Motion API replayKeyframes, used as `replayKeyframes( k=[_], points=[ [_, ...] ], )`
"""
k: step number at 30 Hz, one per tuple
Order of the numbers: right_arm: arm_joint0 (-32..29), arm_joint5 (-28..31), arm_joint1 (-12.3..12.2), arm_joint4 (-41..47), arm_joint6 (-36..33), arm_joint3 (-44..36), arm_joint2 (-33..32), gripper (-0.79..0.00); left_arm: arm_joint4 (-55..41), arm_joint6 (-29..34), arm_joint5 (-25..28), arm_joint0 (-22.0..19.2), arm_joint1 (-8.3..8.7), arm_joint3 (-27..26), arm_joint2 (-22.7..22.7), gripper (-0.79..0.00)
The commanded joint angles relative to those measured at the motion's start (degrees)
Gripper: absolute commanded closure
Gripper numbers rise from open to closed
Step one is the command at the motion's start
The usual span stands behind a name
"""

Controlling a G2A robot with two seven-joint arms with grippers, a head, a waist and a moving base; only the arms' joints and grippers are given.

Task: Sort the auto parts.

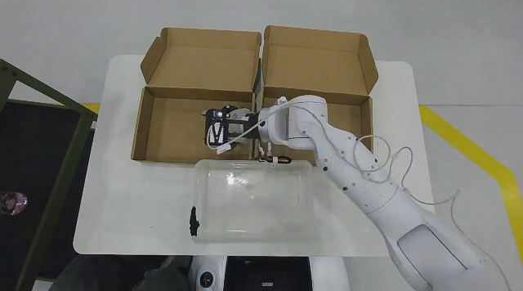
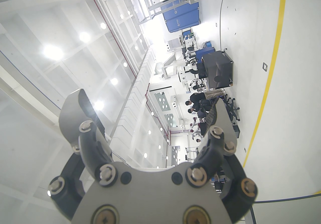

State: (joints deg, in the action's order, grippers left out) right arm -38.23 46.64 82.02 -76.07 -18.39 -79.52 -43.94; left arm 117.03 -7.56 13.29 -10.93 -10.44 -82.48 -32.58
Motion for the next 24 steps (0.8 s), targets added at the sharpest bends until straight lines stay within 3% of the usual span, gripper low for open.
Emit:
replayKeyframes(
  k=[1,11,24],
  points=[
    [-2.8,0.2,-0.9,-0.1,-0.9,-3.7,-1.8,-0.360,0.0,0.0,0.0,0.0,0.00,0.0,0.0,-0.785],
    [-16.1,0.7,-4.5,-0.6,-5.0,-18.2,-10.5,-0.376,0.0,0.0,0.0,0.0,0.00,0.0,0.0,-0.785],
    [-33.7,0.9,-8.4,-4.8,-1.3,-30.7,-22.0,-0.379,0.0,0.0,0.0,0.0,0.00,0.0,0.0,-0.785]
  ],
)
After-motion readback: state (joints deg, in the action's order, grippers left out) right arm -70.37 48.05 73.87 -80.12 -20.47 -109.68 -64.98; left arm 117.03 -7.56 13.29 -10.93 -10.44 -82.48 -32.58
